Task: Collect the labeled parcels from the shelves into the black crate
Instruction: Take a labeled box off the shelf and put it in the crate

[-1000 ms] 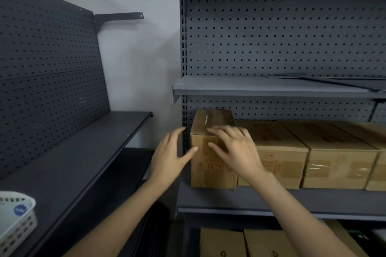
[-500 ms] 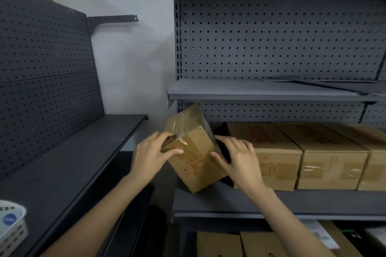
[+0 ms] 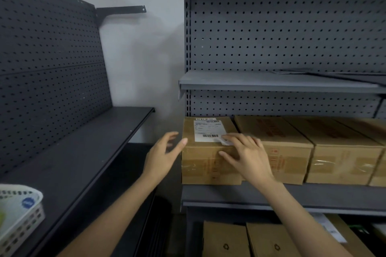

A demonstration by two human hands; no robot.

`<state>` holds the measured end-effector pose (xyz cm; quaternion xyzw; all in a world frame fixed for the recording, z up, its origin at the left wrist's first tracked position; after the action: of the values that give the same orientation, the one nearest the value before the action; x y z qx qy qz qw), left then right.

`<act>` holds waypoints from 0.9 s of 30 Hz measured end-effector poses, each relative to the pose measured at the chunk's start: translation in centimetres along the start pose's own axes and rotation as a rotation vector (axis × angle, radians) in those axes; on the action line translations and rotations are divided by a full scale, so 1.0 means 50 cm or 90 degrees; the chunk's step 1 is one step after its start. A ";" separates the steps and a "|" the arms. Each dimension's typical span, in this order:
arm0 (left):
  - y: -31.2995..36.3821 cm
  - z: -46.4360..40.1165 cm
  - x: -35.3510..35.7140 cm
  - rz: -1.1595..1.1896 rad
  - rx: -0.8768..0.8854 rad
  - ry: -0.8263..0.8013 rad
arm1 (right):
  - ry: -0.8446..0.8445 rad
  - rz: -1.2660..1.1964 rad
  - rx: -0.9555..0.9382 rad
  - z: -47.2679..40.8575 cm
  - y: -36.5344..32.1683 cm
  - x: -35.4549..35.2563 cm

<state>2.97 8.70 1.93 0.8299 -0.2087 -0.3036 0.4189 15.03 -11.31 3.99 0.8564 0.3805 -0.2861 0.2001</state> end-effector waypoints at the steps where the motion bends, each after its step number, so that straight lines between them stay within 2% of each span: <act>1: 0.009 -0.012 0.003 -0.020 -0.001 -0.004 | -0.005 0.012 -0.001 0.004 0.009 0.002; 5: 0.015 -0.029 0.039 -0.076 -0.016 -0.029 | -0.026 0.045 -0.021 0.023 0.014 0.015; 8: 0.010 -0.010 0.047 -0.020 -0.028 -0.014 | 0.005 0.029 -0.010 0.034 0.007 0.003; 13: 0.016 0.050 0.029 0.090 0.048 0.032 | 0.071 0.033 -0.031 0.082 -0.009 -0.035; 17: 0.023 0.097 0.020 0.117 0.106 0.034 | 0.117 0.035 -0.053 0.120 -0.022 -0.052; 21: 0.027 0.109 0.018 0.118 0.114 0.032 | 0.109 0.019 -0.066 0.123 -0.025 -0.059; 23: 0.027 0.110 0.018 0.129 0.103 0.031 | 0.082 -0.041 -0.020 0.116 -0.015 -0.068; 27: 0.004 0.112 0.022 0.201 0.024 0.042 | -0.006 -0.252 0.243 0.110 0.053 -0.053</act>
<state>-0.07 4.74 -0.88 0.8038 -0.3284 -0.2029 0.4526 13.75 -17.50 1.85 0.7861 0.4787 -0.3904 -0.0233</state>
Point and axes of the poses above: each hand's wrist, its own z-axis away from the middle knuckle, its own x-axis out of the palm, y = z × x, the point moved 8 cm from there along -z, towards the middle knuckle, and after that the axes turned 13 degrees about z, right-handed, at the moved point
